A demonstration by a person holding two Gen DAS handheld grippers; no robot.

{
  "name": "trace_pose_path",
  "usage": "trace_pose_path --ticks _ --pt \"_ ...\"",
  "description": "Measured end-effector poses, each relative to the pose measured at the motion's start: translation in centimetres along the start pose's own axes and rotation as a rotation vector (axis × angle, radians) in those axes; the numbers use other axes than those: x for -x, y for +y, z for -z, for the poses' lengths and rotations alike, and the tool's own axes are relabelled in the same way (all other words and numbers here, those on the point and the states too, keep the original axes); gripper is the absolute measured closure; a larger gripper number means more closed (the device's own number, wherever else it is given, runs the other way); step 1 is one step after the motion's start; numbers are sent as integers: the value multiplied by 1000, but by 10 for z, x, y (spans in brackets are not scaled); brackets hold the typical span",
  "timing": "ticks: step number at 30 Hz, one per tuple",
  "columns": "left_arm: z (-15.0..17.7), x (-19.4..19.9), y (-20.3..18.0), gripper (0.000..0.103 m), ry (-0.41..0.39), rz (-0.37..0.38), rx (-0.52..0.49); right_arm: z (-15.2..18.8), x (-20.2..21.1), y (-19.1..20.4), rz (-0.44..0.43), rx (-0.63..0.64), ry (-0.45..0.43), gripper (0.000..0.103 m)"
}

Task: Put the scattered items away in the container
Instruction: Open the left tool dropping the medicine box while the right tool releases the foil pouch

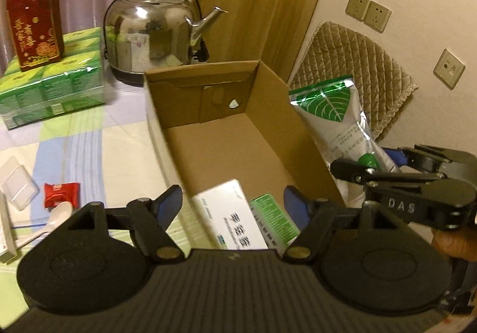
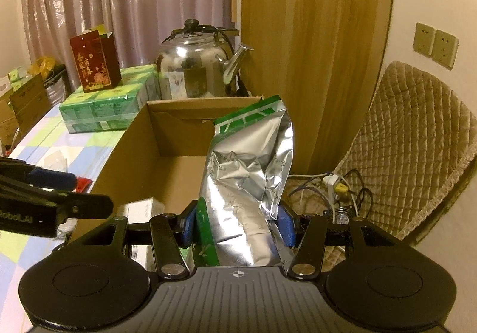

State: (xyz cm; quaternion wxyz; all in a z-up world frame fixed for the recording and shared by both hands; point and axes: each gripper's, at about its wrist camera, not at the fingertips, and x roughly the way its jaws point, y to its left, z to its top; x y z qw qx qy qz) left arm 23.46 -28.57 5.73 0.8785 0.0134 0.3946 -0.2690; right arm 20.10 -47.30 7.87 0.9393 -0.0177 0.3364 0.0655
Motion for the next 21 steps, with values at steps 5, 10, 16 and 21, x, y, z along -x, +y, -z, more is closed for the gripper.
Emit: trace_pose_path --ticks 5,10,16,21 --pt "8 9 9 31 3 -15 9 -3 -2 5 -3 4 -2 52" --pt "15 12 13 30 13 -14 9 -7 -7 9 -2 17 0 52" --pt "20 12 15 29 25 -8 12 -8 -18 13 2 31 16 52" --pt "22 11 18 29 32 -4 15 -8 -22 15 0 26 21 52"
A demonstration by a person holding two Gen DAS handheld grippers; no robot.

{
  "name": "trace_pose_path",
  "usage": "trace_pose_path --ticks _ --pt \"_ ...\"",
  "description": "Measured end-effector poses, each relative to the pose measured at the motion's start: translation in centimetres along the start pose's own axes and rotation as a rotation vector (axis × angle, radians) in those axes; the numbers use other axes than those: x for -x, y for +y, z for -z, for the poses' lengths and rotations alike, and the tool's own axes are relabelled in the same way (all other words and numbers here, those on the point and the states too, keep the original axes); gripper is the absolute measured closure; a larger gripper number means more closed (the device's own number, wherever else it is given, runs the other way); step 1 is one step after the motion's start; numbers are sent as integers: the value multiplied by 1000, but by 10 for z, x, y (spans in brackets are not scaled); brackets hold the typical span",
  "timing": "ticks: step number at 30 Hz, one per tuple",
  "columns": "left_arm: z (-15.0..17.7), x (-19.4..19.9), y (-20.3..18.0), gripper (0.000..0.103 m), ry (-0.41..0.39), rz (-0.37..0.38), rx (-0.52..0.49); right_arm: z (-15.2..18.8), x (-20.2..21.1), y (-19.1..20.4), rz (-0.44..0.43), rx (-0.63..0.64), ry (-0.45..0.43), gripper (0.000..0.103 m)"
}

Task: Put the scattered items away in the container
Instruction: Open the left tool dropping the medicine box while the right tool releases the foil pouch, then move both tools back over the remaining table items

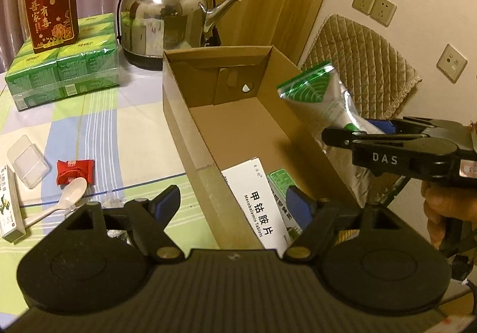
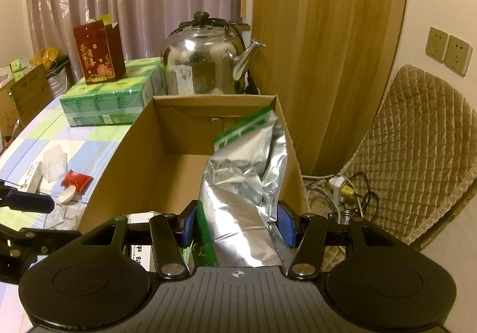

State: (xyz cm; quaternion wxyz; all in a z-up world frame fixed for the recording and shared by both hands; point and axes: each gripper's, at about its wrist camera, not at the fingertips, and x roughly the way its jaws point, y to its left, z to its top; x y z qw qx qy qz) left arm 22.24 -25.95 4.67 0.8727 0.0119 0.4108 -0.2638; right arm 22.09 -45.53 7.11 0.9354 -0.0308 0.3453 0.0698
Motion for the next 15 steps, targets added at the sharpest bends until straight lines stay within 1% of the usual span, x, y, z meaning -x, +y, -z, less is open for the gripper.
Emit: trace_pose_path --ticks 7,11,15 --pt "3 3 6 28 3 -1 10 -3 5 3 3 6 -37 48" --pt "8 8 13 26 1 -9 20 -3 13 2 16 -10 -54 33" --pt "17 18 21 26 -2 -18 31 1 25 2 16 -24 -71 30"
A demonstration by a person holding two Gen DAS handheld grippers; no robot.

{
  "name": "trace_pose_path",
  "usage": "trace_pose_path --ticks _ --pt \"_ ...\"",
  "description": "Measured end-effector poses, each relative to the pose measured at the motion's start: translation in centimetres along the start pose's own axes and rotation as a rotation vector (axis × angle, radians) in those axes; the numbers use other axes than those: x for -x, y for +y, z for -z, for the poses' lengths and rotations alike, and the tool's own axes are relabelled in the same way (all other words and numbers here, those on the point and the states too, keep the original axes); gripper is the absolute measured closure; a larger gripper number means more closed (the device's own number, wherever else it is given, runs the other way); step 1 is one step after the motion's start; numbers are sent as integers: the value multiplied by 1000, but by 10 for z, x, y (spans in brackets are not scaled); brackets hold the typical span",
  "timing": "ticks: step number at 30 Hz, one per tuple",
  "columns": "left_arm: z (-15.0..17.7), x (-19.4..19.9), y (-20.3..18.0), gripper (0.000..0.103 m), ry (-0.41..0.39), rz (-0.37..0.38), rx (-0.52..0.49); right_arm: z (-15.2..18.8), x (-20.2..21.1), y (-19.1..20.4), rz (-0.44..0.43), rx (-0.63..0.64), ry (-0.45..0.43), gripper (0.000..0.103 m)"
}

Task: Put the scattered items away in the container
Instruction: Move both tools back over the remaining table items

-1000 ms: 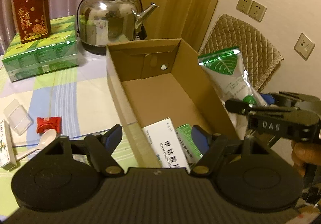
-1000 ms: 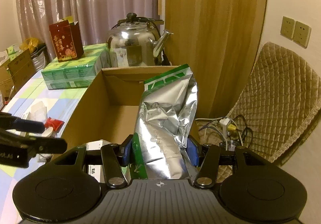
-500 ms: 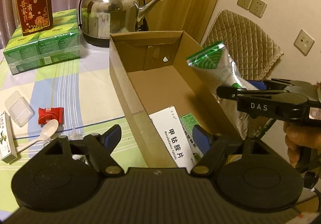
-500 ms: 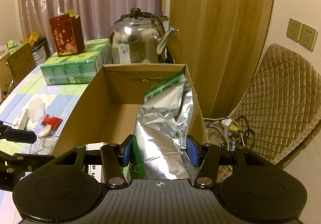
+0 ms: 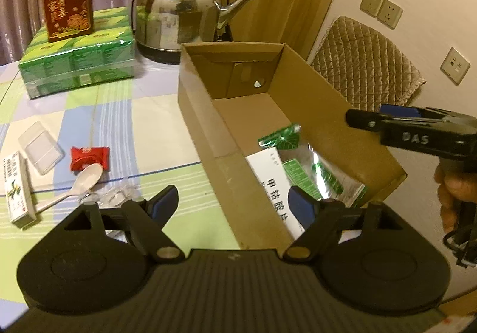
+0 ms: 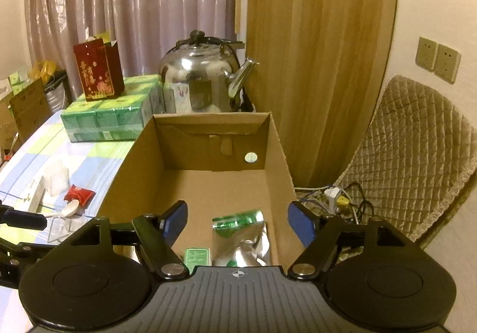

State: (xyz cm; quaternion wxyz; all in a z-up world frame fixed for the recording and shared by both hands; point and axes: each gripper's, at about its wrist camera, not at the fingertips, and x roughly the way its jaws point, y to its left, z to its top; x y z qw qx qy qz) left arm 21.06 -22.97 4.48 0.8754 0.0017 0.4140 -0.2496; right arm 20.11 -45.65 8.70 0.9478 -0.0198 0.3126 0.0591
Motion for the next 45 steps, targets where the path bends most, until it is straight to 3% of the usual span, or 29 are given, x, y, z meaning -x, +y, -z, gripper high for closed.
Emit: trace_pose_path --ticks 11,22,31,45 --pt "45 47 44 17 3 -71 45 19 48 41 -84 -18 -30 19" --pt "111 101 114 2 36 -206 127 47 79 122 -223 23 -12 11" --pt "138 129 152 1 40 -291 160 68 72 182 -305 94 57 7" --pt "143 122 184 1 36 -294 212 80 25 224 -316 124 134 7"
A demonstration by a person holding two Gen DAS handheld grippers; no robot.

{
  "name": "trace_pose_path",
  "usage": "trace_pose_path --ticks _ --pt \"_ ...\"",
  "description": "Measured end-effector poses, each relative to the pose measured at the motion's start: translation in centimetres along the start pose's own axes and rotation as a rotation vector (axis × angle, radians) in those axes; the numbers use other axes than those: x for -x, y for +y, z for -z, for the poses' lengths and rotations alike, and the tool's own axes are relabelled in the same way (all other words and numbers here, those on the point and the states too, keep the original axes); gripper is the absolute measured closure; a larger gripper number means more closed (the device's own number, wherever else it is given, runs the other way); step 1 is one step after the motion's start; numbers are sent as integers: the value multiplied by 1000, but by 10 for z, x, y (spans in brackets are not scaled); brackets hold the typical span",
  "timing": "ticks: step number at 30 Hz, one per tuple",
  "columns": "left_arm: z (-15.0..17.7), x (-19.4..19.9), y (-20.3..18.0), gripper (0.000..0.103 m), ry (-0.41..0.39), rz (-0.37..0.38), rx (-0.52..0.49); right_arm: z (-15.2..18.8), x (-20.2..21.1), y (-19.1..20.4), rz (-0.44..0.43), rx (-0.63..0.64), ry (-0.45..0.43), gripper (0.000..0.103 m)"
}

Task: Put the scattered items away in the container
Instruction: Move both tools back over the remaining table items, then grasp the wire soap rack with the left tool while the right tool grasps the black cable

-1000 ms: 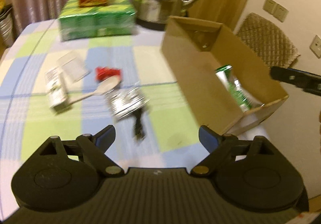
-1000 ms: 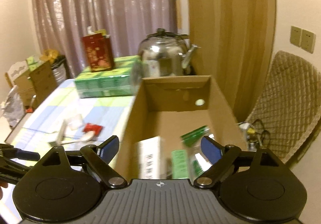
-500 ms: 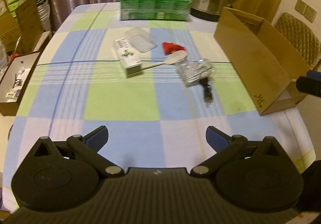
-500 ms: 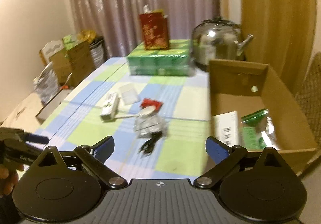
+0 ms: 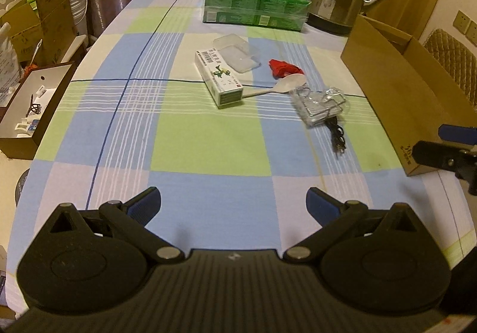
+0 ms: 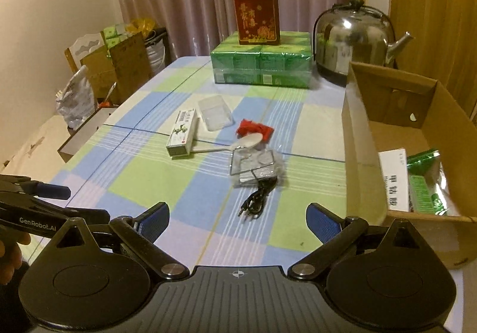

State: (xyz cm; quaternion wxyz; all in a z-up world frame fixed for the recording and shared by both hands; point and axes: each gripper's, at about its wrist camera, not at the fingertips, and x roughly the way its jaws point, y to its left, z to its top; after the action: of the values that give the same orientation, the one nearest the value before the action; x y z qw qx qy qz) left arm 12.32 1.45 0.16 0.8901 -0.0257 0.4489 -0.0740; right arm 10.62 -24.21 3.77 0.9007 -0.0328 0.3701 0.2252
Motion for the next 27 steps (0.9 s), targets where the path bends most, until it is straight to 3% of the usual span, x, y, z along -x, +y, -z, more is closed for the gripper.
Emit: trace_pose_path --ticks 6,14,22,27 --pt "-9 -20 4 1 7 -12 -8 -3 -29 -1 14 9 25 9" --pt "-25 -50 2 1 11 7 -26 -5 -81 -18 24 -7 85 35" --pt "-36 -79 -2 1 22 34 -44 -4 -123 -32 31 2 130 47" --pt "-40 -90 -5 1 28 44 -53 -2 -139 -33 29 22 146 61"
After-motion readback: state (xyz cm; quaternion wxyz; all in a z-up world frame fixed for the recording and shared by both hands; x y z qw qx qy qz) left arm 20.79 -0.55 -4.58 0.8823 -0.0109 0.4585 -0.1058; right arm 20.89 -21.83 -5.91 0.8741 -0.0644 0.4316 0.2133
